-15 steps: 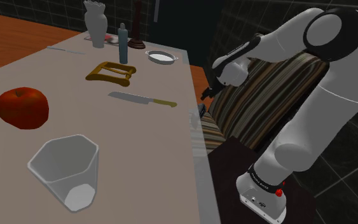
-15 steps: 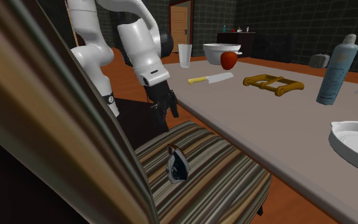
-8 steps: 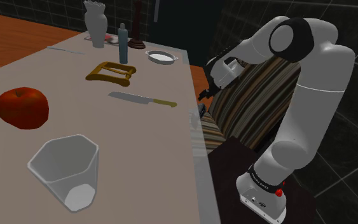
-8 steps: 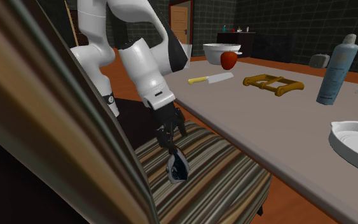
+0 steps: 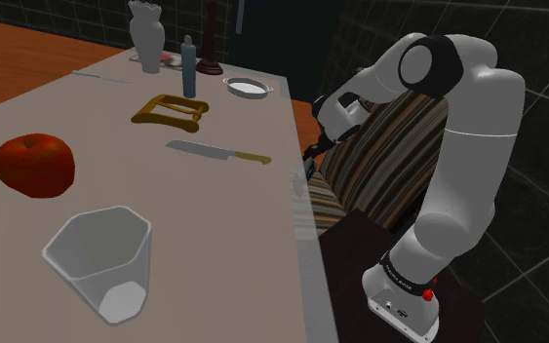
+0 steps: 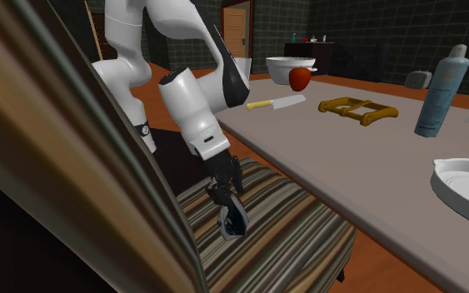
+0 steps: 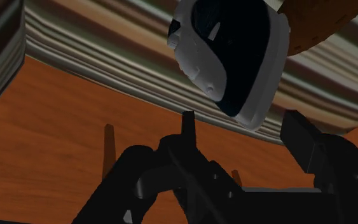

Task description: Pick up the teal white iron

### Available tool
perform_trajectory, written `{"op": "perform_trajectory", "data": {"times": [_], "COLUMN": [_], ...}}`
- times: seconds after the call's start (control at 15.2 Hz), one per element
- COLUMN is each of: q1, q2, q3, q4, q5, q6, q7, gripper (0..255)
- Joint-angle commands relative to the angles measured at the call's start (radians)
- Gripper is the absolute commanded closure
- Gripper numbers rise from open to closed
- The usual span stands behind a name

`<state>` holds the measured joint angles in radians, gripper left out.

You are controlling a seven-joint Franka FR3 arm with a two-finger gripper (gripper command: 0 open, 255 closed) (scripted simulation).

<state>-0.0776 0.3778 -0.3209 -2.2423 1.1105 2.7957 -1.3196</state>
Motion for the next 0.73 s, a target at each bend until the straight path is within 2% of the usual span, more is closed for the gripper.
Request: {"op": "perform_trajectory", "data": {"times": [0.0, 0.53, 0.66], "q1": [-0.001, -0.003, 0.012], "q2": [0.002, 0.003, -0.023], "q3": [0.002, 0.002, -0.016], "q4": [0.001, 0.001, -0.010], "q5": [0.004, 0.006, -0.035], "q6": [0.001, 0.001, -0.008], "q7": [-0.003, -0.007, 0.031], "gripper": [255, 255, 255]}}
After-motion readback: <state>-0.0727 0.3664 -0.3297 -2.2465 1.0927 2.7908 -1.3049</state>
